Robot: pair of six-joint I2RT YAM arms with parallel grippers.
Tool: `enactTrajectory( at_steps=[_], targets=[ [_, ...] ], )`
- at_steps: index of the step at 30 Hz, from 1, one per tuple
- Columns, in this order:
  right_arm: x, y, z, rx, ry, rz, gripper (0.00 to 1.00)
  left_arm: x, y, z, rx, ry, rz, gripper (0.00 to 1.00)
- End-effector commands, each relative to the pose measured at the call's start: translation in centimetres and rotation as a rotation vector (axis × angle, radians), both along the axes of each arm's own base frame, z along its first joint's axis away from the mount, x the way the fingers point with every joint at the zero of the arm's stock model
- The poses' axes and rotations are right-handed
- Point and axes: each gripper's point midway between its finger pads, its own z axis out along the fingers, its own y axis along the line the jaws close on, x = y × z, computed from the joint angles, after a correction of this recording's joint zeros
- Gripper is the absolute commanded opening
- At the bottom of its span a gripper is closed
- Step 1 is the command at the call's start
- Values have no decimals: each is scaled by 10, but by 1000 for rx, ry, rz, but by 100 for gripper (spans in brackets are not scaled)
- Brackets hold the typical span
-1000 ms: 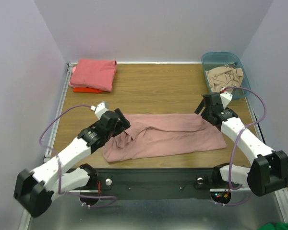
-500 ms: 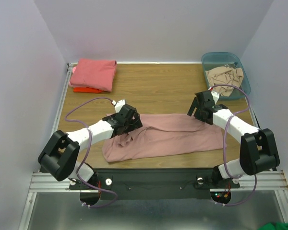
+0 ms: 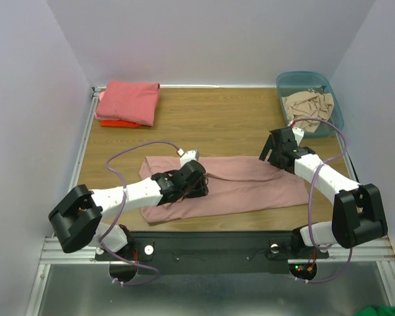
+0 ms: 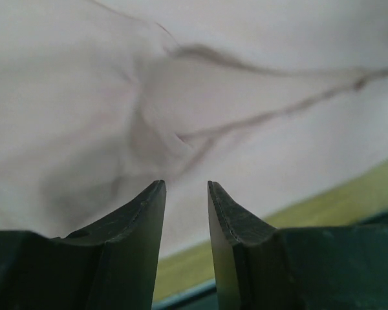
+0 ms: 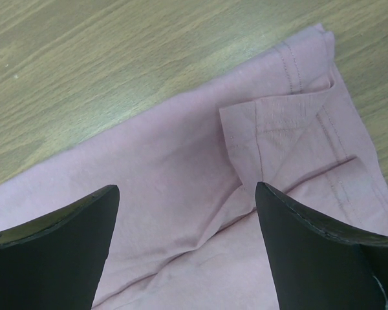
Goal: Fold and stack the t-shirts
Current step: Fold the tshirt
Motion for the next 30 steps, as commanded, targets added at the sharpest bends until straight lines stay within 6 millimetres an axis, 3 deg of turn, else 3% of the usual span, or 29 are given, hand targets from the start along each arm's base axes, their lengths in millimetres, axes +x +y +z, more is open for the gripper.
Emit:
enactTrajectory(
  at_steps=[1,4,5,8,9,11,14,15,21,23,26,30],
  targets=[
    [5,-6,14,-14,-65,-21,92,-28,-12,25,-66,-29,-62,44],
    [5,-6,15,-14,-70,-20,92,-32,-11,48,-101,-81,-74,55],
    [5,-7,15,-17,-68,-22,92,-30,-9,59,-120,-108,-63,72],
    [4,-13,12,-48,-60,-37,93,-17,16,62,-51,-158,49,98],
    [4,-14,12,-55,-61,-41,93,-11,21,70,-50,-173,88,98],
    [8,-17,15,-67,-71,-57,95,5,42,71,5,-196,180,98],
    [19,-18,19,-71,-74,-68,96,24,56,67,19,-214,231,98],
    [22,-18,17,-73,-66,-65,96,40,59,69,-23,-218,258,98],
    [45,0,3,-20,-19,-7,96,77,86,18,35,-128,315,98],
    [49,11,2,23,-15,19,96,80,89,1,68,-84,319,98],
    [51,14,2,43,-20,17,96,82,98,-39,137,18,322,98],
    [50,19,9,83,-49,9,96,78,106,-70,176,98,338,98]
  ],
)
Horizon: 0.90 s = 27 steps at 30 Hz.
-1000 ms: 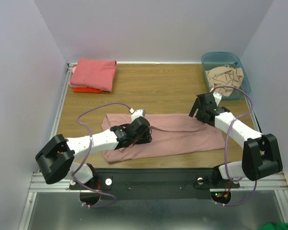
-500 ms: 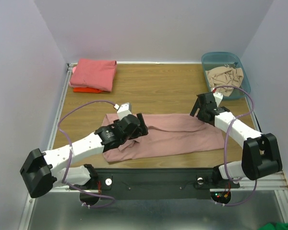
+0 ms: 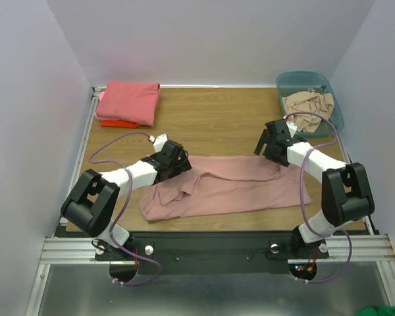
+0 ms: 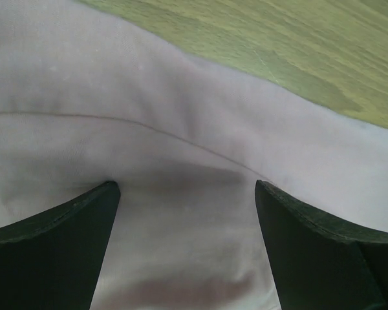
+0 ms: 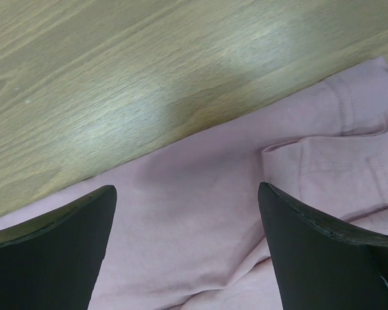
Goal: Fold and stack the t-shirts
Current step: Fold the tshirt
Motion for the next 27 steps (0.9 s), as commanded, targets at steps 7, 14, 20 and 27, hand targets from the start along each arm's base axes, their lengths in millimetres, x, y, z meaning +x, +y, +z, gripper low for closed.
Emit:
enactTrajectory(
  at_steps=[7,14,20,27],
  targets=[
    [14,46,14,243,-107,106,98,-24,21,-60,57,177,4,98],
    [-45,-38,-10,28,-30,-182,100,-17,24,-58,41,175,5,98],
    [-84,-127,-3,-3,-43,-436,100,-12,26,-57,37,176,3,98],
    [-63,-103,41,134,-159,-276,100,2,23,-46,57,160,-3,98]
  ],
)
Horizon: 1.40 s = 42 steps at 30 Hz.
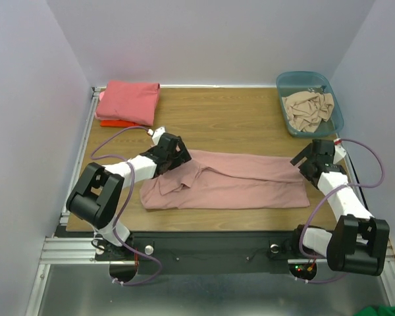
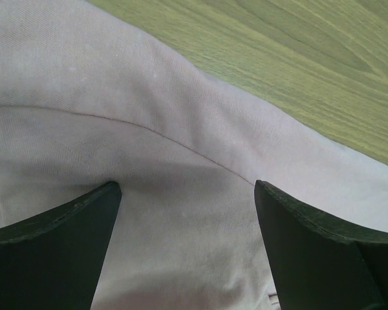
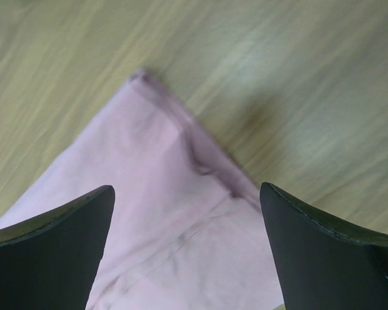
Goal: Fold and stack the t-shirts
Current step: Fold the tshirt
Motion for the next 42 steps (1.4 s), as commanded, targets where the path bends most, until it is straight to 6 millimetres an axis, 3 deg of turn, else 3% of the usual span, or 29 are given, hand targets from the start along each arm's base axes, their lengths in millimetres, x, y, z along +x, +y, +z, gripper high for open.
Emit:
enactTrajectory(
  at_steps=[1,4,5,7,9,11,12,13,16,17,19,20,21,22,23,24,25,26,27,29,32,34,37,40,42],
  targets=[
    [26,37,34,104,-108,225,100,-35,23,-46,137,209,-28,98],
    [41,60,45,146,-214,386,100,-15,12,-39,137,186,-58,98],
    [44,79,48,214,-252,470,100,-2,5,-37,142,176,-72,98],
    [51,102,35,275,-271,564,100,11,-3,-35,147,174,-96,98],
    [56,108,22,269,-240,588,100,33,-14,-31,159,151,-124,98],
    [58,109,-2,281,-162,577,100,45,-19,-31,171,151,-145,98],
    [56,109,-16,298,-120,565,100,60,-25,-31,184,141,-156,98],
    [56,110,-16,306,-119,556,100,71,-30,-30,185,129,-164,98],
    [40,122,-31,370,-77,537,100,101,-44,-30,203,129,-197,98],
    [27,134,-34,383,-68,549,100,125,-56,-25,191,96,-210,98],
    [12,155,-33,420,-64,564,100,149,-66,-20,181,69,-220,98],
    [-6,170,-38,425,-47,589,100,154,-75,-18,170,74,-264,98],
    [-18,179,-39,459,-30,587,100,174,-97,-13,111,47,-328,98],
    [-34,192,-44,484,-3,613,100,184,-105,-9,93,29,-356,98],
    [-52,194,-51,500,5,606,100,191,-109,-31,74,57,-367,98],
    [-70,199,-63,531,56,604,100,201,-115,-26,32,45,-372,98],
    [-84,214,-59,581,46,629,100,218,-130,-4,-66,-11,-410,98],
    [-97,224,-59,619,54,646,100,225,-141,-6,-128,-17,-415,98],
    [-113,229,-68,641,79,661,100,227,-149,-4,-169,-26,-427,99],
    [-133,252,-63,669,83,737,100,231,-170,6,-249,-71,-477,99],
    [-153,276,-63,655,95,842,100,235,-193,23,-361,-135,-509,99],
    [-155,293,-57,671,74,912,100,239,-202,28,-432,-147,-503,99],
    [-174,334,-49,649,97,1117,100,251,-212,40,-493,-194,-496,99],
    [-179,352,-48,599,120,1226,100,256,-217,43,-541,-225,-485,99],
    [-171,361,-39,582,102,1239,100,258,-218,42,-567,-226,-473,99]
  ],
)
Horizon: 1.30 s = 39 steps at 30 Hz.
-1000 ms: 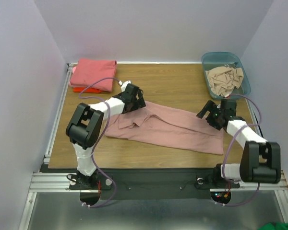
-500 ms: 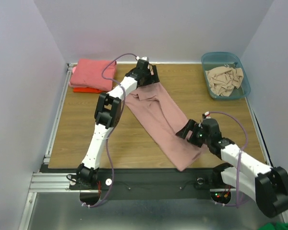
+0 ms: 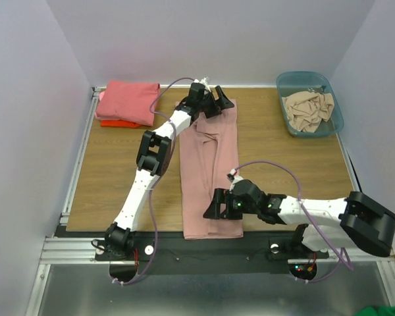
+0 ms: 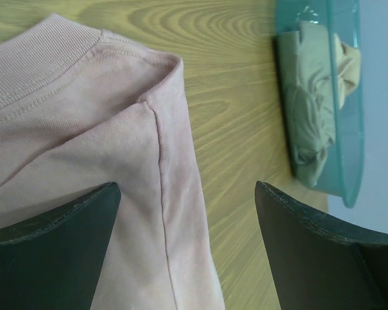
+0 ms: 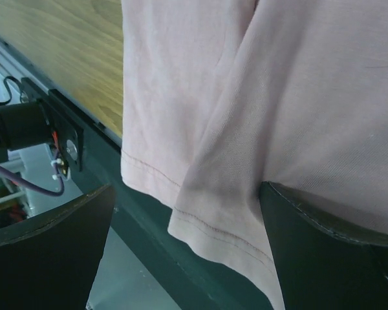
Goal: Fold and stack the t-shirts
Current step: Fold the tshirt
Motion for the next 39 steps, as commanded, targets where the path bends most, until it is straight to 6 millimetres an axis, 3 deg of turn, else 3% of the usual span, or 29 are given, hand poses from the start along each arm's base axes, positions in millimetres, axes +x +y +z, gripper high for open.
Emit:
enactTrajectory(
  at_steps=[1,6,8,9,10,12,13,14,15,16,17,18,19,21,22,24,25,26,27,29,30,31,32,33,34,39],
  targets=[
    [-8,-7,-15,-126,-10,59,100,4,-11,8,-92,-6,-7,99],
    [9,-11,28,-91,-126,-6,100,8,-13,19,-122,-21,7,99],
    [10,-14,48,-63,-157,-13,100,5,-18,39,-155,-51,-27,99],
    [10,-17,51,-68,-163,-18,100,4,-18,65,-168,-90,-37,99],
    [10,-19,60,-44,-181,-20,100,-1,-21,79,-174,-110,-60,99],
    [15,-26,61,-48,-200,-65,100,-10,-23,106,-170,-157,-84,99],
    [13,-30,58,-58,-188,-77,100,-21,-22,132,-171,-189,-99,99],
    [11,-34,57,-54,-187,-81,100,-30,-23,143,-152,-222,-129,99],
    [9,-35,56,-56,-176,-75,100,-44,-21,182,-161,-276,-146,99],
    [4,-38,52,-77,-160,-63,100,-56,-20,177,-133,-265,-171,99],
    [1,-38,52,-85,-145,-44,100,-67,-19,188,-128,-282,-192,99],
    [-1,-41,49,-106,-135,-40,100,-85,-13,231,-138,-346,-209,99],
    [-4,-50,40,-166,-112,-38,100,-102,-13,224,-117,-322,-230,99],
    [-4,-62,29,-240,-97,-59,100,-128,-7,238,-72,-376,-251,99],
    [-8,-68,22,-277,-65,-63,100,-155,1,245,-44,-375,-237,98],
    [-17,-69,17,-282,-23,-44,100,-185,10,241,12,-384,-216,99],
    [-21,-72,10,-289,5,-50,100,-215,26,231,44,-358,-198,99],
    [-26,-71,8,-284,29,-31,100,-233,29,219,81,-323,-152,98],
    [-30,-74,3,-294,48,-28,100,-253,54,197,138,-286,-61,99],
    [-38,-73,1,-285,74,0,100,-296,60,173,171,-237,-30,98],
    [-40,-73,2,-277,81,10,100,-317,71,179,146,-238,-9,98],
    [-43,-71,3,-265,91,15,98,-339,83,134,174,-131,10,98],
    [-45,-71,4,-254,100,18,97,-359,88,115,187,-67,16,98],
    [-48,-70,5,-247,110,28,96,-371,100,116,157,-52,56,99],
    [-49,-70,5,-242,116,27,94,-392,119,71,218,70,87,98],
    [-58,-74,-9,-278,173,49,89,-460,147,25,242,262,83,98]
  ],
)
